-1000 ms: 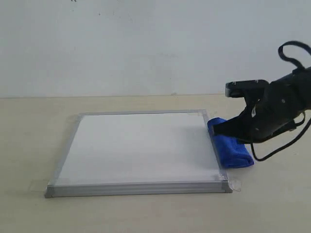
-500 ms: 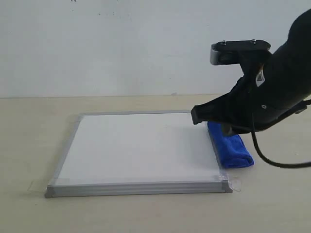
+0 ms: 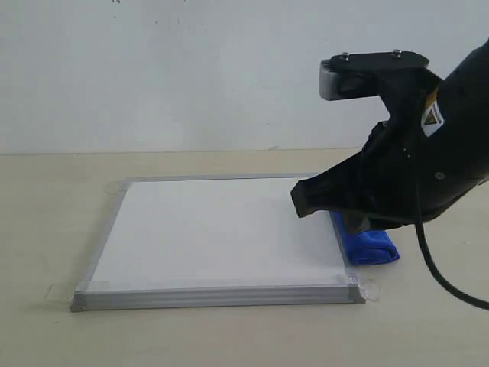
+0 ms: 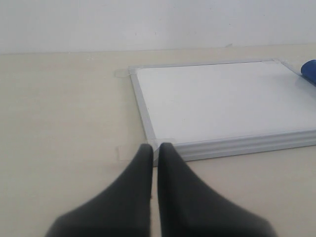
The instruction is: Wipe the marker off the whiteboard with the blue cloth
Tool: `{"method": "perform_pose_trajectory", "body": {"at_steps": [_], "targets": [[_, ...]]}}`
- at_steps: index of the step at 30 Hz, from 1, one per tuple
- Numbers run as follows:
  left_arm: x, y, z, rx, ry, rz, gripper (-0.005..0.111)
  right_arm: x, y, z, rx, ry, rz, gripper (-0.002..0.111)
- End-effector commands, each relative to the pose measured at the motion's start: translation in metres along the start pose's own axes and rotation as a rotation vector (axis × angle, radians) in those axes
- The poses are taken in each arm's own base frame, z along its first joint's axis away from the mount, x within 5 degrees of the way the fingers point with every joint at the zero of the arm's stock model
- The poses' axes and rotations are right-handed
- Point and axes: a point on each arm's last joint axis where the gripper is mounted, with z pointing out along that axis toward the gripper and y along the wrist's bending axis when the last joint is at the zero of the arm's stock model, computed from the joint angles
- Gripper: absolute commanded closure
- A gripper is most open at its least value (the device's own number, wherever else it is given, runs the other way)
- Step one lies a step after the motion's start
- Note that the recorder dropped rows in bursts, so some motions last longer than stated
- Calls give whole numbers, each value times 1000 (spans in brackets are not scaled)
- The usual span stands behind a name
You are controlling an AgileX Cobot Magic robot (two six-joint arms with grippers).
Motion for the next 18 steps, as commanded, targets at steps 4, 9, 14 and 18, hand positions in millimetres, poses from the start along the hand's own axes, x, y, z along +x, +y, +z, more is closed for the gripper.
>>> {"method": "perform_pose_trajectory", "body": {"at_steps": [4,9,14,18], "targets": [[-1,0,0,3,-10,-8,103,-4,-7,-2,79,-56,-94,108],[-1,0,0,3,-10,-8,103,-3,-14,-15,77,-343,-216,108],[-1,0,0,3,-10,-8,103,39,-46,-39,16,-637,-124,108],[-1,0,0,3,-10,-8,103,96,-86,-51,97,-869,50,108]]}}
